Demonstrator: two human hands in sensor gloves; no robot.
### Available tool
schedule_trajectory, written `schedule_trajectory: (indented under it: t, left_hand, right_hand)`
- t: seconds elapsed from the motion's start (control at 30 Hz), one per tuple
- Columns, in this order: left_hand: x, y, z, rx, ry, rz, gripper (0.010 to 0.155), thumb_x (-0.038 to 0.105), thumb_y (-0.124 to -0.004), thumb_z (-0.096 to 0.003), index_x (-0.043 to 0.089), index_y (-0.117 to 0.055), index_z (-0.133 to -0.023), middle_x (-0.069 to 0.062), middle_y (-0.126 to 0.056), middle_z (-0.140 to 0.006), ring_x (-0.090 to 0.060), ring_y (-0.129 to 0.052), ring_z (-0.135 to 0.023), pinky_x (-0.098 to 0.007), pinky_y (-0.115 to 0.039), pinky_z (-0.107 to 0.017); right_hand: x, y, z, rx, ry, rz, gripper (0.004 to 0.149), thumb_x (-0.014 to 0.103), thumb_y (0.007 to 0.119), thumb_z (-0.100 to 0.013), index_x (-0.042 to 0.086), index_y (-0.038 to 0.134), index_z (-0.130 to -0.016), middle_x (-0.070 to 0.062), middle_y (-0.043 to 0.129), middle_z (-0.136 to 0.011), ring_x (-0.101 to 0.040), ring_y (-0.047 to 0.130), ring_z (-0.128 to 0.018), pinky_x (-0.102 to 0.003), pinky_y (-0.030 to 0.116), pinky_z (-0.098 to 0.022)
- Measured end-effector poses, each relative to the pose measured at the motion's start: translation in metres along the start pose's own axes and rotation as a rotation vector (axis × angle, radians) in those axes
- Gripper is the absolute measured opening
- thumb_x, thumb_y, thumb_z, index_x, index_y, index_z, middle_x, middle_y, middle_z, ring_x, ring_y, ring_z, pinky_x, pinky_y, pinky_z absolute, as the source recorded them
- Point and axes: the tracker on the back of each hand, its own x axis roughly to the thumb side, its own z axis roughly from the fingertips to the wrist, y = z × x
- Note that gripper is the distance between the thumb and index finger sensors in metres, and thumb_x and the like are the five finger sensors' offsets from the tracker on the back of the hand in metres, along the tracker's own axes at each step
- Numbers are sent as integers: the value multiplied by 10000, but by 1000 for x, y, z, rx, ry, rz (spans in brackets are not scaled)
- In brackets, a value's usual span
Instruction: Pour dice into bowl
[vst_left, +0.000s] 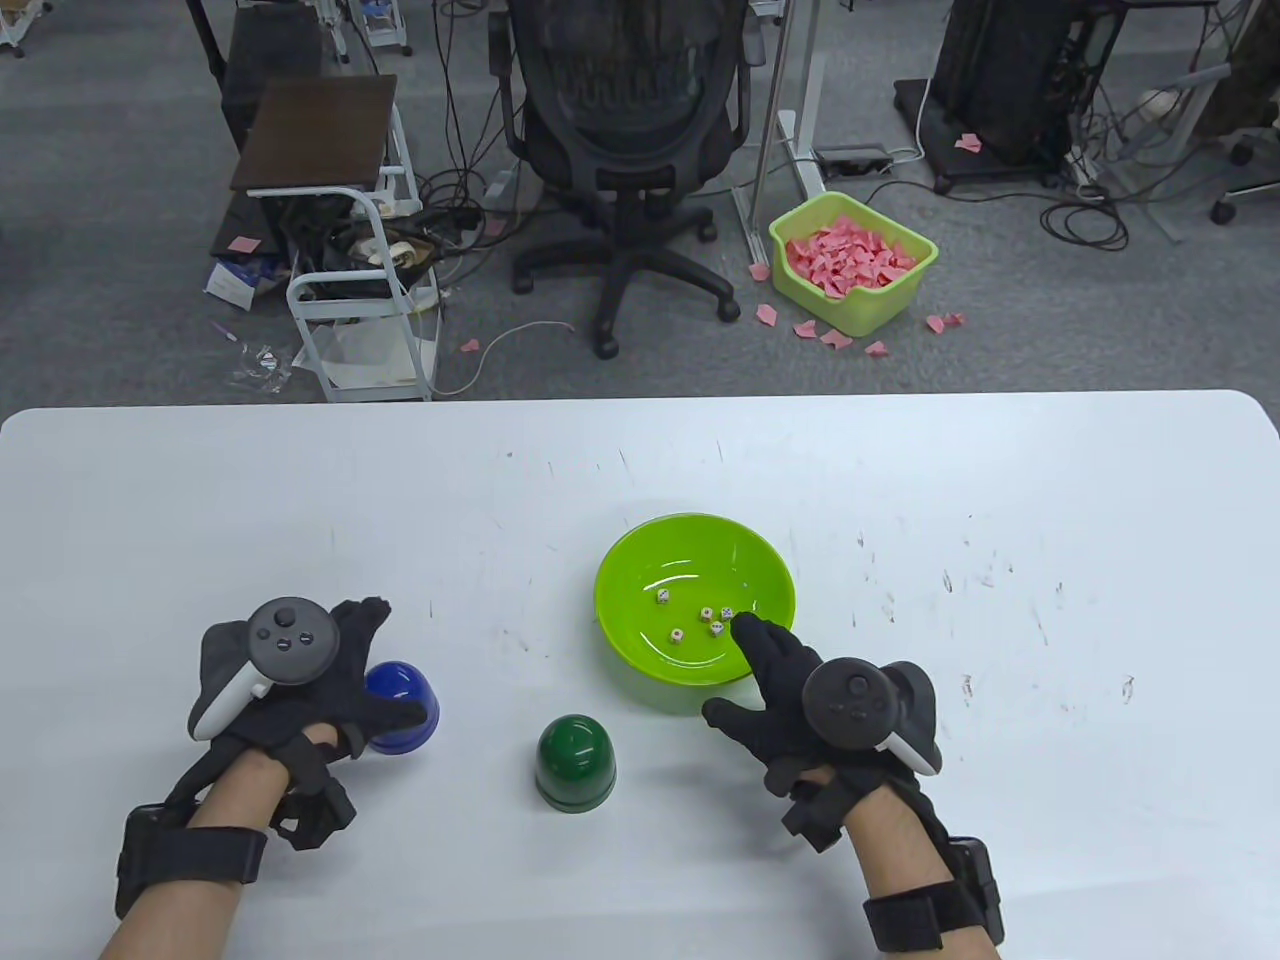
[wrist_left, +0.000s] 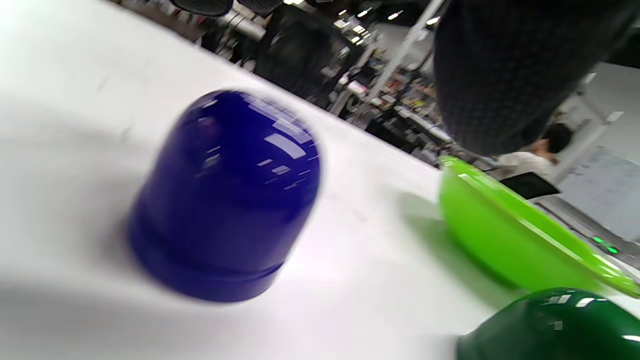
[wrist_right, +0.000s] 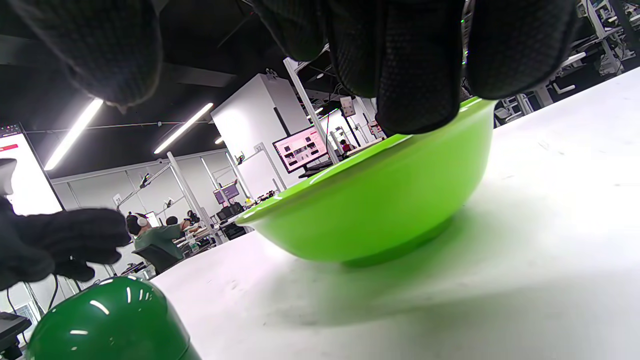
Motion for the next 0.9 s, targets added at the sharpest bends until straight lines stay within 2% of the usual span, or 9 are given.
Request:
schedule_trajectory:
  t: [0.13,0.37,0.47,0.6,0.8,0.9]
  left_hand:
    - [41,-7,1,18,-120,-67,1077,590,-949,-351,222,-282,-1111,-189,-332,-1178,-475,-441,-1100,-699,-449,-777]
    - [103,-44,-3,-73,-250,-149,1048,606,-933,-357,216,-319,-1111,-183,-430,-1170,-466,-559,-1080,-690,-524,-767]
    - [120,-64,-7,-112,-257,-190,1059,632,-908,-365,194,-296,-1110,-185,-452,-1165,-476,-594,-1066,-682,-550,-760]
    - [137,-93,-15,-142,-227,-331,1068,688,-882,-355,199,-309,-1112,-196,-493,-1153,-499,-646,-1042,-678,-598,-739]
    - [146,-128,-27,-200,-132,-500,1048,726,-883,-331,215,-392,-1102,-206,-572,-1119,-487,-779,-964,-651,-693,-689]
    - [147,-133,-28,-147,-135,-501,1025,690,-946,-296,234,-463,-1076,-184,-642,-1083,-437,-874,-896,-629,-757,-653]
  right_hand:
    - [-1,-1,0,-3,7,-4,877,565,802,-462,10,510,-1076,-338,659,-1051,-524,859,-728,-702,709,-555]
    - [-4,-5,1,-18,15,-13,876,563,802,-462,9,512,-1074,-337,668,-1048,-524,859,-729,-700,712,-553]
    - [-4,-6,1,-22,16,-14,875,563,802,-463,8,513,-1075,-337,667,-1049,-525,858,-729,-700,711,-554]
    - [-5,-6,2,-23,16,-13,876,563,802,-462,8,512,-1075,-339,672,-1045,-526,859,-727,-700,712,-553]
    - [-5,-6,2,-20,20,-12,876,563,802,-462,7,514,-1074,-338,676,-1042,-525,860,-726,-699,713,-553]
    - [-6,-7,2,-22,21,-14,876,563,802,-462,7,514,-1074,-338,667,-1046,-525,861,-725,-699,713,-552]
